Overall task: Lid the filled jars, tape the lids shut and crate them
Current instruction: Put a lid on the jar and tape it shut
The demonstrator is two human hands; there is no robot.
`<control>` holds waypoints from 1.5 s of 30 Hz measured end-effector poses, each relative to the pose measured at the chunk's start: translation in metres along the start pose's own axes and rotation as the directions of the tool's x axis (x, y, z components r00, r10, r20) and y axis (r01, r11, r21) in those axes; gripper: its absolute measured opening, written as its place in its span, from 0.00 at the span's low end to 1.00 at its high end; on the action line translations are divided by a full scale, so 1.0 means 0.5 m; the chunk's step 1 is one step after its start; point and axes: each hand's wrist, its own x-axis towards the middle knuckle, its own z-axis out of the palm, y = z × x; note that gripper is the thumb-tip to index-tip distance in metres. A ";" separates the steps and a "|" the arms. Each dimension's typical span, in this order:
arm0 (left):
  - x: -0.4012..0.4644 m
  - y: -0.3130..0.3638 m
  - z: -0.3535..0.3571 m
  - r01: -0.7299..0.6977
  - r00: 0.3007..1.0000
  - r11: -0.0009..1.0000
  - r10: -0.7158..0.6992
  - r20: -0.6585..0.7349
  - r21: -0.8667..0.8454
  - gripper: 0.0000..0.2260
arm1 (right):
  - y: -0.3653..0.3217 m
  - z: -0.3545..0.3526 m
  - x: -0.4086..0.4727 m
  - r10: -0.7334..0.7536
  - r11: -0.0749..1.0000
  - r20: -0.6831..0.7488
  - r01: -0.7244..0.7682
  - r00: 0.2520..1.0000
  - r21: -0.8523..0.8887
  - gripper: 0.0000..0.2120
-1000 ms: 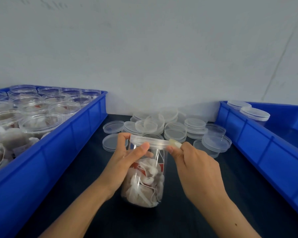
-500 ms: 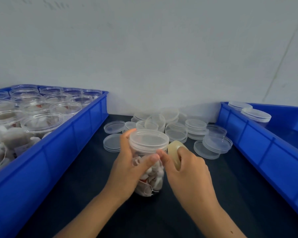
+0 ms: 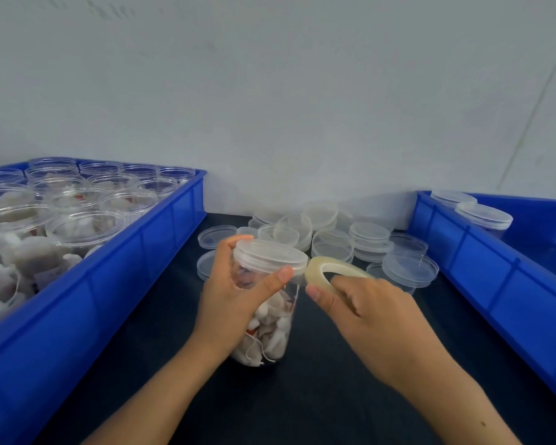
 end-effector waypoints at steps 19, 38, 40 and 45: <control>-0.004 0.011 -0.003 0.292 0.943 0.928 -0.238 0.233 -0.231 0.44 | 0.040 -0.006 0.016 0.076 0.997 0.077 -0.075 0.994 -0.017 0.35; -0.040 0.028 0.010 0.019 0.997 0.959 0.003 -0.077 0.282 0.17 | -0.035 0.053 -0.011 0.145 0.983 -0.029 -0.140 0.989 0.122 0.25; -0.035 0.032 0.008 0.084 0.996 0.966 -0.085 -0.008 0.245 0.21 | -0.041 0.052 -0.014 0.126 0.986 -0.024 -0.123 0.992 0.113 0.23; -0.015 0.029 0.002 0.183 0.983 0.977 -0.182 -0.019 0.109 0.32 | -0.040 0.042 -0.012 0.077 0.992 -0.014 -0.075 0.997 0.104 0.20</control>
